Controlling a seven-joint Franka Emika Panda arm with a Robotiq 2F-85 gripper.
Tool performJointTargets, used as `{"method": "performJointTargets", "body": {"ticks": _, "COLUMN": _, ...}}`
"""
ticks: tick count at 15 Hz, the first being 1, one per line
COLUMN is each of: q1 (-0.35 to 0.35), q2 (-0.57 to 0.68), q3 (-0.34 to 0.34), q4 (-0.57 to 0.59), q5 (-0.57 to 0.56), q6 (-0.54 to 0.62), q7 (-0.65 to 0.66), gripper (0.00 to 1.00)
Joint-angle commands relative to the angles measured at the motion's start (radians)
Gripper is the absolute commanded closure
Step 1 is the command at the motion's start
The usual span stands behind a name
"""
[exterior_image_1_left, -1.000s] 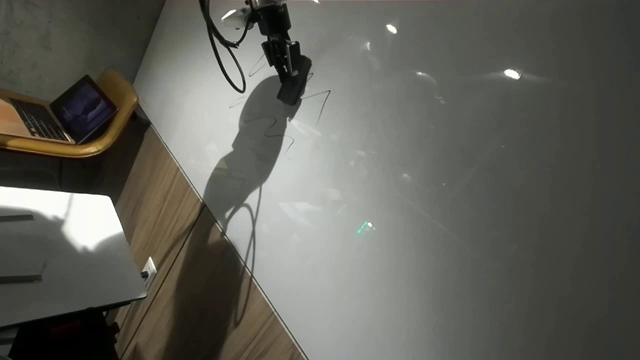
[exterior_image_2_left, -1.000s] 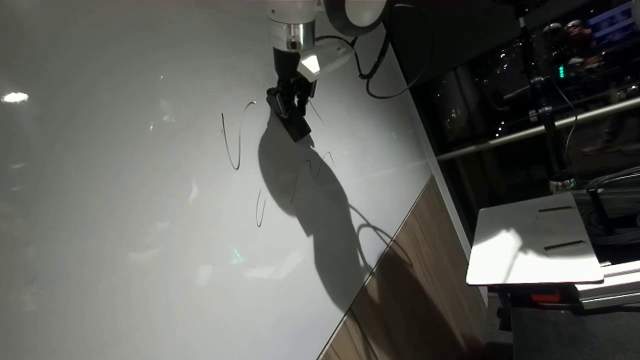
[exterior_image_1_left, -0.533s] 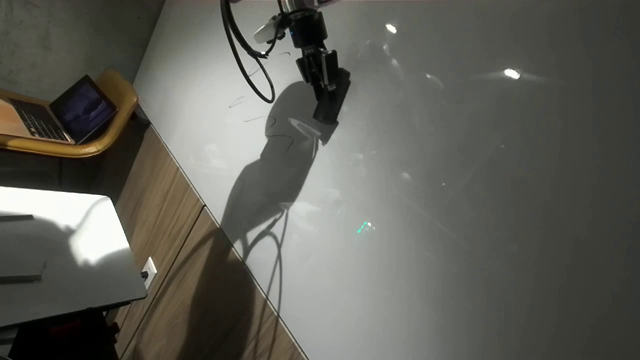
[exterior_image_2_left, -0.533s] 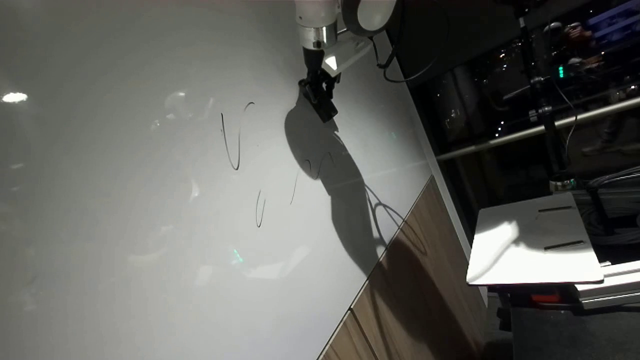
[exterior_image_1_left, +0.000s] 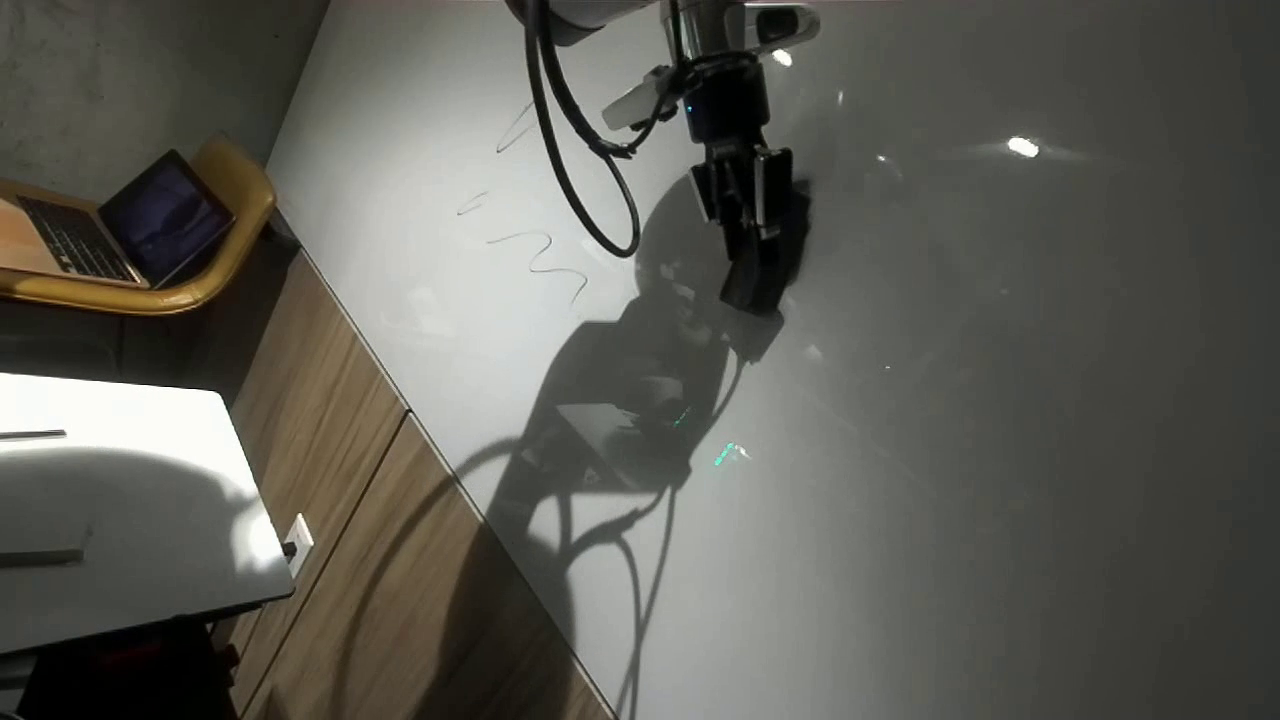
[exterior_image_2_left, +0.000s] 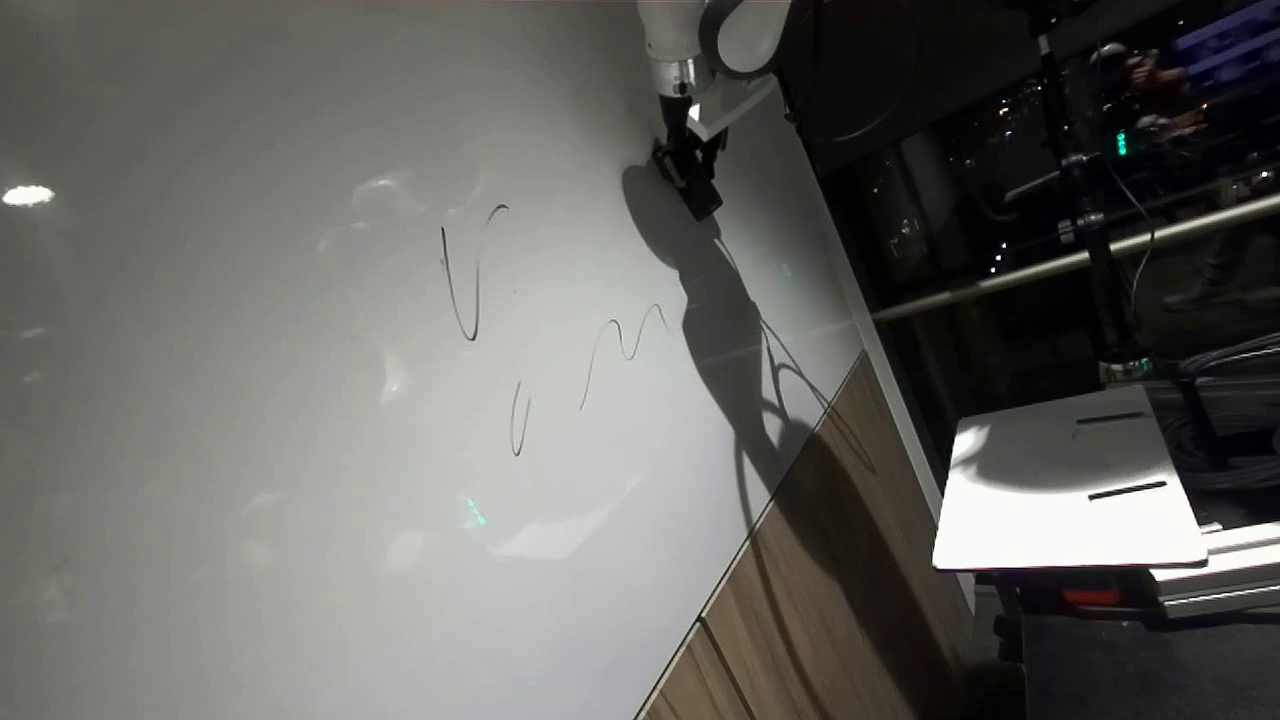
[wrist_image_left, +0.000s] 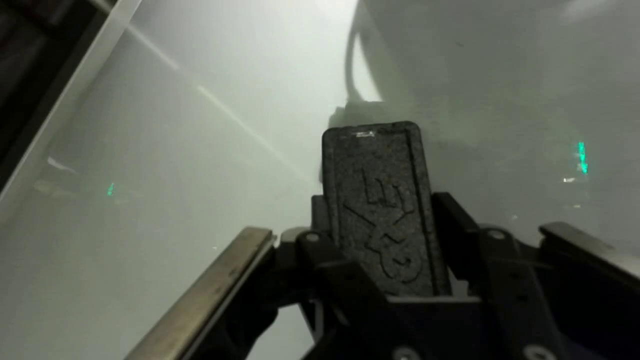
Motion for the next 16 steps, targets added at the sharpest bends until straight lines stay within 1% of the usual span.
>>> {"method": "performJointTargets", "body": {"ticks": 1, "q1": 0.005, "q2": 0.163, "q3": -0.025, "q4": 0.195, "q5": 0.177, "q6": 0.083, "q7": -0.156, "gripper": 0.72}}
{"method": "performJointTargets", "body": {"ticks": 3, "q1": 0.023, "q2": 0.098, "q3": -0.005, "q4": 0.147, "q5": 0.289, "q6": 0.039, "q7": -0.225, "gripper": 0.72}}
{"method": "performJointTargets", "body": {"ticks": 7, "q1": 0.066, "q2": -0.092, "q3": 0.033, "q4": -0.046, "q5": 0.483, "q6": -0.010, "q7": -0.339, "gripper": 0.72}}
{"method": "performJointTargets", "body": {"ticks": 9, "q1": 0.105, "q2": -0.146, "q3": 0.052, "q4": -0.114, "q5": 0.595, "q6": -0.006, "q7": -0.407, "gripper": 0.72}}
{"method": "performJointTargets", "body": {"ticks": 11, "q1": 0.145, "q2": -0.165, "q3": 0.068, "q4": -0.158, "q5": 0.683, "q6": 0.004, "q7": -0.475, "gripper": 0.72}}
{"method": "performJointTargets", "body": {"ticks": 14, "q1": 0.176, "q2": -0.166, "q3": 0.085, "q4": -0.204, "q5": 0.740, "q6": 0.014, "q7": -0.544, "gripper": 0.72}}
{"method": "performJointTargets", "body": {"ticks": 16, "q1": 0.183, "q2": -0.153, "q3": 0.093, "q4": -0.221, "q5": 0.744, "q6": 0.026, "q7": -0.574, "gripper": 0.72}}
